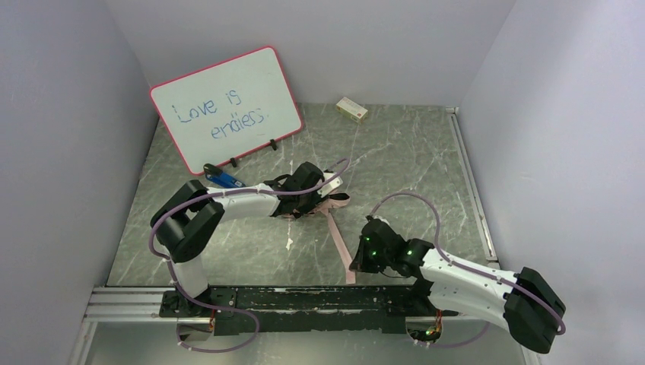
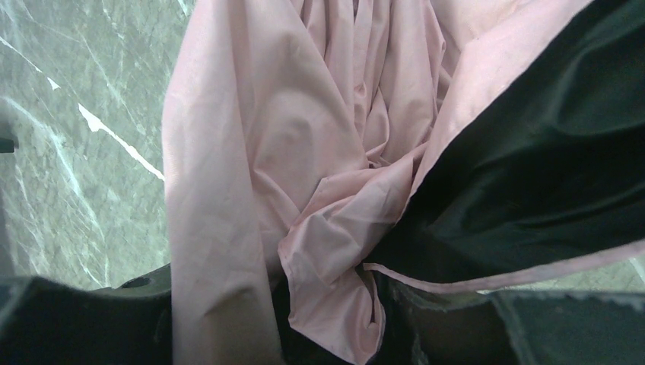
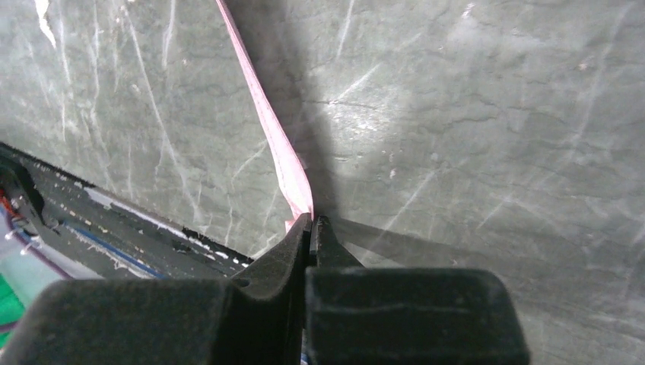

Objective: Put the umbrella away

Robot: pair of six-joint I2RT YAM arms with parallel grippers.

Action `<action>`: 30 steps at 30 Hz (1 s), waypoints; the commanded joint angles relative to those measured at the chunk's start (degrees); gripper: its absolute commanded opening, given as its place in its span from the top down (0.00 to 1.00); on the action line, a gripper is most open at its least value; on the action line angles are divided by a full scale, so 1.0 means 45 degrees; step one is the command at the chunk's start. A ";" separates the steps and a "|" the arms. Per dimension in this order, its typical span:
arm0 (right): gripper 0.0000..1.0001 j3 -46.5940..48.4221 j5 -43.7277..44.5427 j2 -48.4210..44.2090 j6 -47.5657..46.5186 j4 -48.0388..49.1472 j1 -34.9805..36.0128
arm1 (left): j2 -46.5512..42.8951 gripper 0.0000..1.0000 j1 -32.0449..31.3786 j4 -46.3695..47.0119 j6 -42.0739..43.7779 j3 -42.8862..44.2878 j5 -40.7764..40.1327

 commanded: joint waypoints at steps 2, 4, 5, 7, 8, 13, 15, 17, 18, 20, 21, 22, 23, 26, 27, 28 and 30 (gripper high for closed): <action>1.00 -0.0961 -0.2400 -0.0572 -0.0503 0.2045 0.0010 | 0.0225 0.95 -0.0070 0.0325 0.0160 0.0305 -0.0323; 1.00 -0.1266 -0.3296 -0.1098 -0.0258 0.3175 0.0030 | 0.0229 0.95 -0.0066 0.0373 0.0134 0.0297 -0.0320; 1.00 -0.1342 -0.3629 -0.1251 -0.0144 0.3661 0.0045 | 0.0219 0.95 -0.0070 0.0409 0.0117 0.0289 -0.0317; 1.00 -0.1435 -0.4207 -0.1618 -0.0018 0.4414 0.0047 | 0.0249 0.95 -0.0052 0.0434 0.0114 0.0295 -0.0337; 1.00 -0.1435 -0.4588 -0.1728 0.0023 0.4765 0.0062 | 0.0278 0.95 -0.0073 0.0378 0.0114 0.0325 -0.0336; 1.00 -0.1279 -0.5487 -0.1438 0.0560 0.6588 0.0368 | 0.0156 0.95 -0.0081 0.0366 0.0123 0.0411 -0.0157; 1.00 -0.1098 -0.4548 -0.1304 0.0546 0.5528 0.0666 | 0.0112 0.95 -0.0084 0.0442 0.0212 0.0367 -0.0139; 1.00 -0.0990 -0.3140 -0.1200 0.0562 0.3680 0.0801 | 0.0153 0.95 -0.0118 0.0467 0.0344 0.0362 -0.0236; 1.00 -0.1030 -0.2709 -0.1170 0.0679 0.3094 0.0798 | 0.0188 0.95 -0.0200 0.0494 0.0421 0.0365 -0.0323; 1.00 -0.1106 -0.2081 -0.1112 0.0878 0.2281 0.0806 | 0.0233 0.95 -0.0337 0.0670 0.0610 0.0258 -0.0463; 1.00 -0.1142 -0.1925 -0.1071 0.0909 0.2035 0.0799 | 0.0248 0.95 -0.0418 0.0803 0.0694 0.0188 -0.0520; 1.00 -0.1142 -0.1761 -0.1032 0.0971 0.1799 0.0805 | 0.0275 0.95 -0.0499 0.0873 0.0746 0.0131 -0.0564; 1.00 -0.1113 -0.1604 -0.1018 0.0972 0.1557 0.0813 | 0.0283 0.95 -0.0568 0.0946 0.0789 0.0072 -0.0621; 1.00 -0.0800 -0.0903 -0.1091 0.0835 0.0500 0.0830 | 0.0245 0.95 -0.0763 0.1089 0.0945 -0.0160 -0.0753; 1.00 -0.0674 -0.0652 -0.1152 0.0769 0.0147 0.0836 | 0.0236 0.95 -0.0840 0.1266 0.1009 -0.0237 -0.0818; 1.00 -0.0505 -0.0391 -0.1263 0.0727 -0.0214 0.0844 | 0.0259 0.95 -0.0901 0.1466 0.1061 -0.0303 -0.0870; 0.95 -0.0280 0.0068 -0.1392 0.0618 -0.0785 0.0843 | 0.0310 0.95 -0.1012 0.1580 0.1126 -0.0402 -0.0952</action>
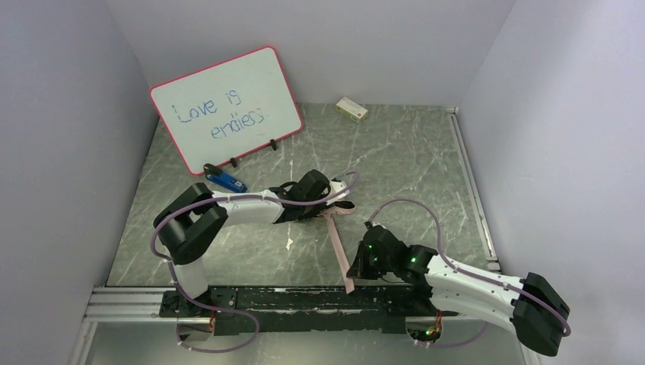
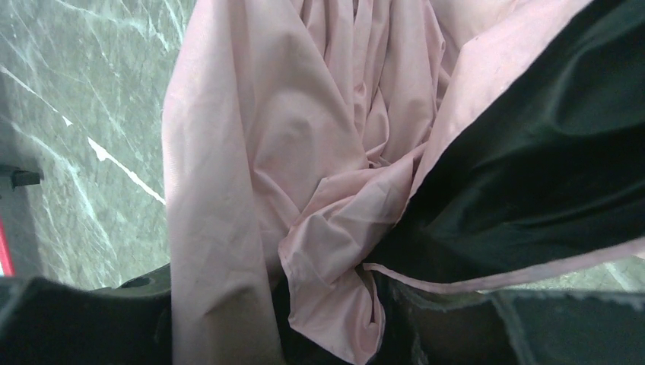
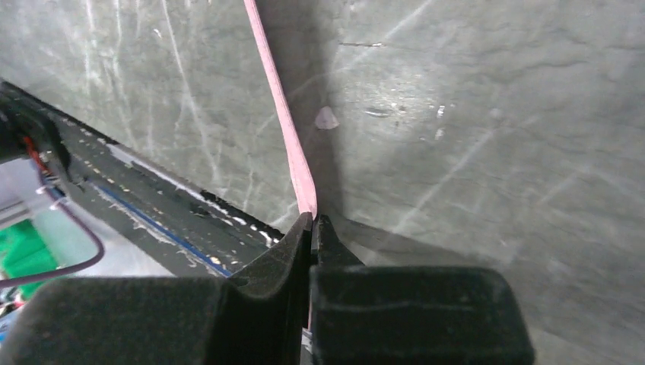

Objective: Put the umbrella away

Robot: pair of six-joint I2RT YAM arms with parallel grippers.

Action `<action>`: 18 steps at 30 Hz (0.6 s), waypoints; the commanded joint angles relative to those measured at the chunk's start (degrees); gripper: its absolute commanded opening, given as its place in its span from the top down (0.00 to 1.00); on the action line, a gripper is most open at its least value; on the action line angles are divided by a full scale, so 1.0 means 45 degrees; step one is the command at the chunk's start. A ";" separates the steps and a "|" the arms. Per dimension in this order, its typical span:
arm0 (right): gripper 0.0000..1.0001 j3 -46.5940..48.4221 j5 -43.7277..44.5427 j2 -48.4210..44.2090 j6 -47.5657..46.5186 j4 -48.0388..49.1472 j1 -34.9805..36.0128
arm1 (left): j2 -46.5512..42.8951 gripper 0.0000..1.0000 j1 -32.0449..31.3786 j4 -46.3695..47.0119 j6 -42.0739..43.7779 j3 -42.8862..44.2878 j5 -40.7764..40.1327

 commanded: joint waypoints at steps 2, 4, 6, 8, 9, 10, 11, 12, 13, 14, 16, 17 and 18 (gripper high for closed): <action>0.83 0.0989 0.1579 -0.0361 -0.0247 -0.2362 0.0127 | 0.0283 0.95 -0.0367 0.1111 0.0386 -0.0286 -0.0476; 0.76 0.1318 0.2015 -0.0432 -0.0399 -0.2870 0.0124 | 0.0256 0.95 -0.0475 0.1211 0.0414 -0.0394 -0.0523; 0.71 0.1673 0.2487 -0.0654 -0.0485 -0.3303 0.0152 | 0.0228 0.95 -0.0618 0.1447 0.0514 -0.0594 -0.0597; 0.68 0.2082 0.3068 -0.0954 -0.0531 -0.3771 0.0135 | 0.0243 0.95 -0.0752 0.1600 0.0562 -0.0693 -0.0779; 0.66 0.2287 0.3427 -0.1129 -0.0482 -0.4003 0.0134 | 0.0272 0.95 -0.0817 0.1639 0.0572 -0.0719 -0.0846; 0.65 0.2384 0.3641 -0.1329 -0.0344 -0.4052 0.0149 | 0.0356 0.95 -0.0880 0.1657 0.0581 -0.0719 -0.0906; 0.65 0.2358 0.3704 -0.1683 -0.0290 -0.3879 0.0150 | 0.0404 0.95 -0.0950 0.1646 0.0599 -0.0720 -0.0972; 0.66 0.2297 0.3778 -0.1970 -0.0179 -0.3694 0.0136 | 0.0454 0.95 -0.1008 0.1665 0.0601 -0.0720 -0.1060; 0.67 0.2192 0.3799 -0.2269 -0.0084 -0.3376 0.0149 | 0.0484 0.95 -0.1047 0.1684 0.0592 -0.0746 -0.1081; 0.70 0.1972 0.3699 -0.2607 -0.0043 -0.2850 0.0143 | 0.0508 0.95 -0.1090 0.1716 0.0574 -0.0757 -0.1103; 0.79 0.1490 0.3547 -0.3221 0.0226 -0.1685 0.0134 | 0.0538 0.95 -0.1167 0.1791 0.0543 -0.0821 -0.1116; 0.85 0.1313 0.3709 -0.3512 0.0474 -0.1362 0.0136 | 0.0524 0.95 -0.1198 0.1842 0.0526 -0.0849 -0.1133; 0.88 0.1173 0.4127 -0.3764 0.0679 -0.0960 0.0134 | 0.0535 0.95 -0.1251 0.1884 0.0524 -0.0887 -0.1157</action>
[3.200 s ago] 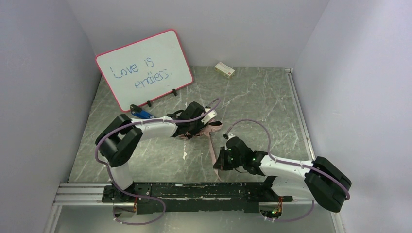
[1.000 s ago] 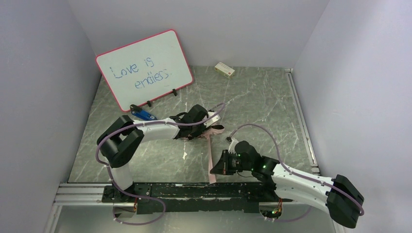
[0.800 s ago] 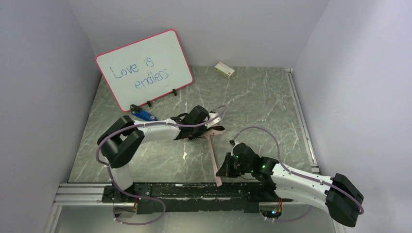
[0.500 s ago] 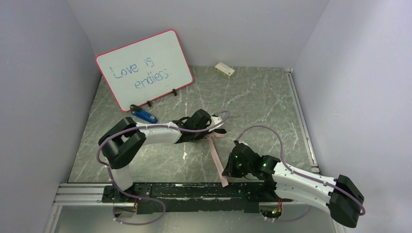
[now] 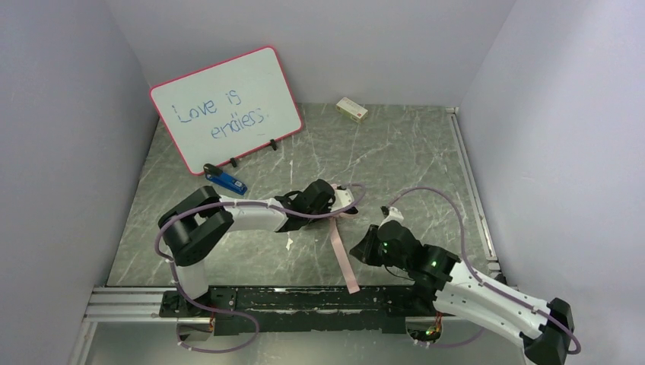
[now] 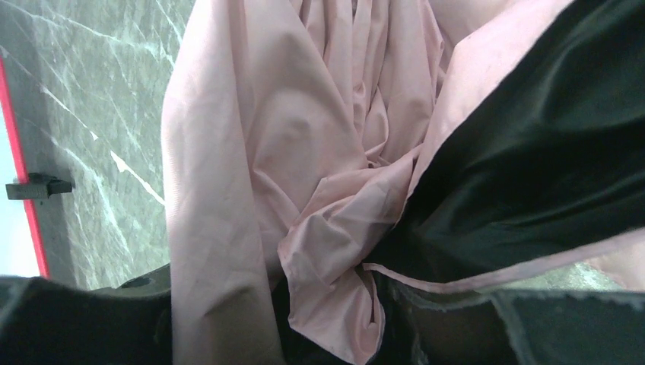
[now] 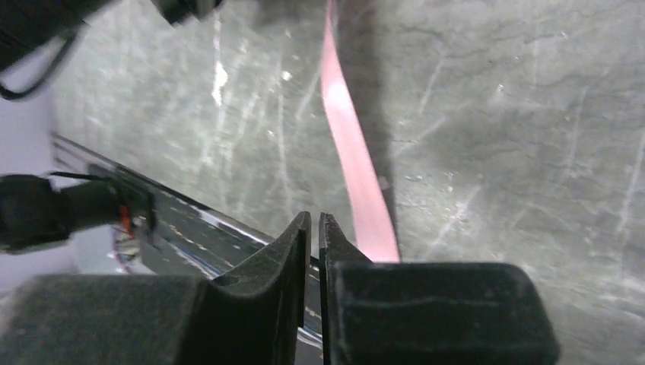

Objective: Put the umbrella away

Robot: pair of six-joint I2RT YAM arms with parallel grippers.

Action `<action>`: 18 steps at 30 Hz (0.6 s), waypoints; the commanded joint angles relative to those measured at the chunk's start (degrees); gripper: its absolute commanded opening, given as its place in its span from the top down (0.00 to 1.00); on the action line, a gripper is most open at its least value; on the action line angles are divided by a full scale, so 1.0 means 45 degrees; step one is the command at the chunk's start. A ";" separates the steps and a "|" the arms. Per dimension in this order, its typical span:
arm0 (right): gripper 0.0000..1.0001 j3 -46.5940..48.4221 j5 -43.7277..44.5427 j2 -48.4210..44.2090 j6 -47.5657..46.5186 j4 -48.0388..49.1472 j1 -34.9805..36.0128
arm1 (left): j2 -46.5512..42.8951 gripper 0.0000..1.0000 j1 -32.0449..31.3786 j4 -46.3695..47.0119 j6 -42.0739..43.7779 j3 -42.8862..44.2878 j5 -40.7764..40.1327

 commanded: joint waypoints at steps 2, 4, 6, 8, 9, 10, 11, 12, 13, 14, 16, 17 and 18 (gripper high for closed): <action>0.92 -0.0576 0.2041 -0.1222 0.1036 0.1696 0.0044 | 0.0320 0.95 -0.0473 0.0599 0.0013 -0.0426 0.0023; 0.89 -0.0100 0.3387 -0.1144 0.1243 0.1199 0.0050 | 0.0373 0.95 -0.0653 0.0750 0.0159 -0.0575 -0.0273; 0.78 0.0745 0.4658 -0.0659 0.1123 0.0424 0.0036 | 0.0499 0.95 -0.0876 0.0761 0.0268 -0.0632 -0.0636; 0.77 0.1821 0.5819 0.0009 0.0560 -0.0379 0.0034 | 0.0639 0.95 -0.1094 0.0839 0.0297 -0.0716 -0.1050; 0.76 0.2332 0.6431 0.0387 0.0284 -0.0805 0.0042 | 0.0695 0.95 -0.1197 0.0948 0.0270 -0.0810 -0.1259; 0.75 0.2864 0.7030 0.0722 0.0079 -0.1193 0.0038 | 0.0723 0.95 -0.1293 0.1069 0.0264 -0.0909 -0.1414; 0.72 0.3344 0.7588 0.1060 -0.0081 -0.1608 0.0045 | 0.0766 0.95 -0.1388 0.1121 0.0234 -0.0944 -0.1680; 0.70 0.3692 0.8095 0.1324 -0.0301 -0.1835 0.0041 | 0.0806 0.95 -0.1505 0.1230 0.0243 -0.0973 -0.1926; 0.69 0.3991 0.8478 0.1528 -0.0600 -0.1942 0.0023 | 0.0840 0.95 -0.1615 0.1295 0.0263 -0.1001 -0.2137; 0.67 0.4239 0.8760 0.1722 -0.0954 -0.1943 -0.0016 | 0.0888 0.95 -0.1694 0.1352 0.0286 -0.1014 -0.2295; 0.64 0.4767 0.9171 0.2104 -0.1383 -0.2062 -0.0239 | 0.0997 0.95 -0.1865 0.1400 0.0396 -0.1042 -0.2472; 0.62 0.4939 0.9247 0.2233 -0.1655 -0.2024 -0.0466 | 0.1044 0.95 -0.1938 0.1472 0.0480 -0.1063 -0.2579; 0.60 0.5036 0.9264 0.2311 -0.1985 -0.1919 -0.0760 | 0.1080 0.95 -0.2006 0.1545 0.0574 -0.1114 -0.2683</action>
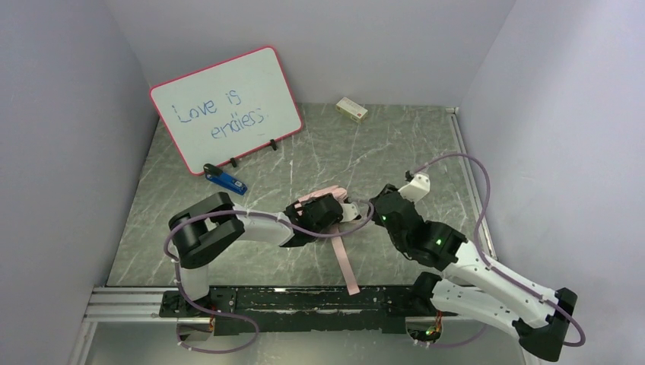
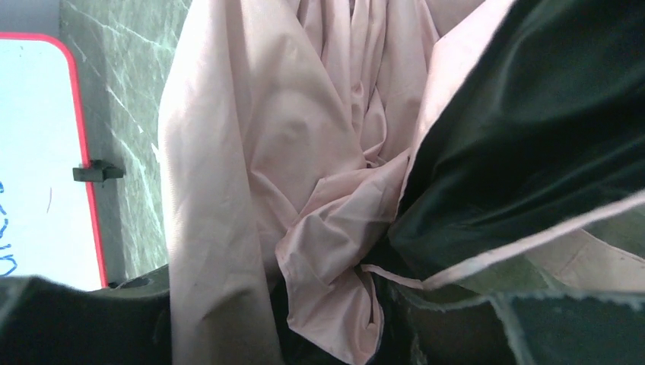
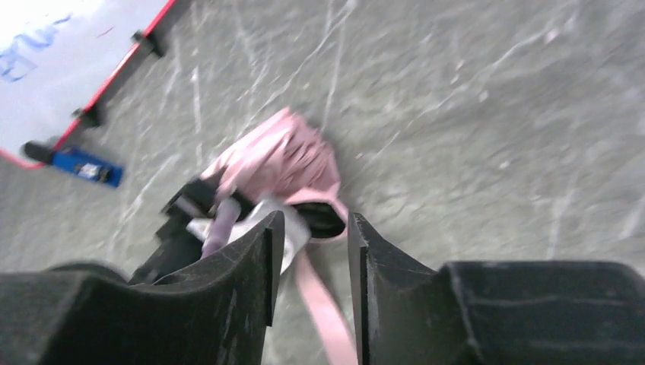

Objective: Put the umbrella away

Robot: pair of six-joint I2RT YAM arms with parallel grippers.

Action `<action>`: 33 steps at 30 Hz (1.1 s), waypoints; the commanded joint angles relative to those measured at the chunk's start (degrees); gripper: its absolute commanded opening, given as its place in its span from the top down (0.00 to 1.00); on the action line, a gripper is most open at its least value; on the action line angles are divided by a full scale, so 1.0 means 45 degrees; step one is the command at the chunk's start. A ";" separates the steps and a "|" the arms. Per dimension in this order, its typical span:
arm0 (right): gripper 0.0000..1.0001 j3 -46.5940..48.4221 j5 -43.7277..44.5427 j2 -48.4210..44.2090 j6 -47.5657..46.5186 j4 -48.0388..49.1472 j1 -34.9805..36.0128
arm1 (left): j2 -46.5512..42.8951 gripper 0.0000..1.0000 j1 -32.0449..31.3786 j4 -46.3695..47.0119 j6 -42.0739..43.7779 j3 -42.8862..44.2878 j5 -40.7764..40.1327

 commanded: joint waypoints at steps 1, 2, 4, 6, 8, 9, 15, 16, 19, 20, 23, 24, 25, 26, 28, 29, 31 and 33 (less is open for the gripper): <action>0.58 0.0587 0.1713 0.0397 -0.1646 -0.0436 -0.1049 | 0.0599 0.95 -0.0594 -0.0090 0.0207 -0.0487 0.0024; 0.56 0.0565 0.1488 0.0435 -0.2088 -0.0152 -0.1651 | 0.0622 0.95 -0.0648 -0.0004 0.0344 -0.0546 -0.0047; 0.54 0.0431 -0.0193 0.0465 -0.3284 0.1190 -0.3717 | 0.0700 0.95 -0.0770 0.0216 0.0595 -0.0672 -0.0190; 0.53 0.0352 -0.2352 0.0718 -0.4311 0.2383 -0.5630 | 0.0828 0.95 -0.0872 0.0381 0.0845 -0.0720 -0.0329; 0.50 0.0534 -0.4039 0.1417 -0.5173 0.3264 -0.7013 | 0.1003 0.95 -0.0999 0.0536 0.1157 -0.0755 -0.0500; 0.45 0.0641 -0.4782 0.1834 -0.5583 0.3782 -0.7475 | 0.1093 0.95 -0.1075 0.0650 0.1320 -0.0792 -0.0600; 0.31 0.1774 -0.8607 0.4243 -0.7878 0.6673 -0.8379 | 0.1705 0.95 -0.1741 0.1533 0.2614 -0.1100 -0.1634; 0.30 0.2137 -0.9079 0.4727 -0.8294 0.6913 -0.8446 | 0.1808 0.95 -0.1876 0.1759 0.2864 -0.1206 -0.1846; 0.23 0.2690 -1.1310 0.5768 -0.9989 0.7999 -0.8576 | 0.2095 0.95 -0.2343 0.2617 0.3676 -0.1547 -0.2372; 0.22 0.2776 -1.1614 0.6067 -1.0320 0.8502 -0.8608 | 0.2181 0.95 -0.2461 0.2907 0.3905 -0.1650 -0.2521; 0.22 0.3885 -1.3993 0.7461 -1.2535 0.8358 -0.8677 | 0.2486 0.95 -0.2746 0.3528 0.4484 -0.1788 -0.2797; 0.22 0.4503 -1.4760 0.8044 -1.3488 0.7805 -0.8686 | 0.2599 0.95 -0.2841 0.3668 0.4604 -0.1795 -0.2865; 0.23 0.5061 -1.5463 0.8571 -1.4349 0.6974 -0.8665 | 0.2703 0.95 -0.2936 0.3774 0.4746 -0.1813 -0.2910; 0.23 0.5595 -1.6069 0.9042 -1.5121 0.6377 -0.8682 | 0.2814 0.95 -0.3033 0.3938 0.4874 -0.1856 -0.3023; 0.24 0.6195 -1.7398 0.9704 -1.7086 0.5630 -0.8684 | 0.3014 0.95 -0.3214 0.4462 0.5261 -0.1986 -0.3243; 0.23 0.6198 -1.7954 0.9909 -1.7999 0.5518 -0.8677 | 0.3126 0.95 -0.3300 0.4718 0.5422 -0.2049 -0.3355; 0.22 0.5925 -1.8998 1.0086 -1.9882 0.5268 -0.8677 | 0.3377 0.95 -0.3450 0.5135 0.5812 -0.2168 -0.3597; 0.22 0.5985 -1.9815 1.0317 -2.1845 0.4072 -0.8682 | 0.3567 0.95 -0.3577 0.5693 0.6218 -0.2355 -0.3816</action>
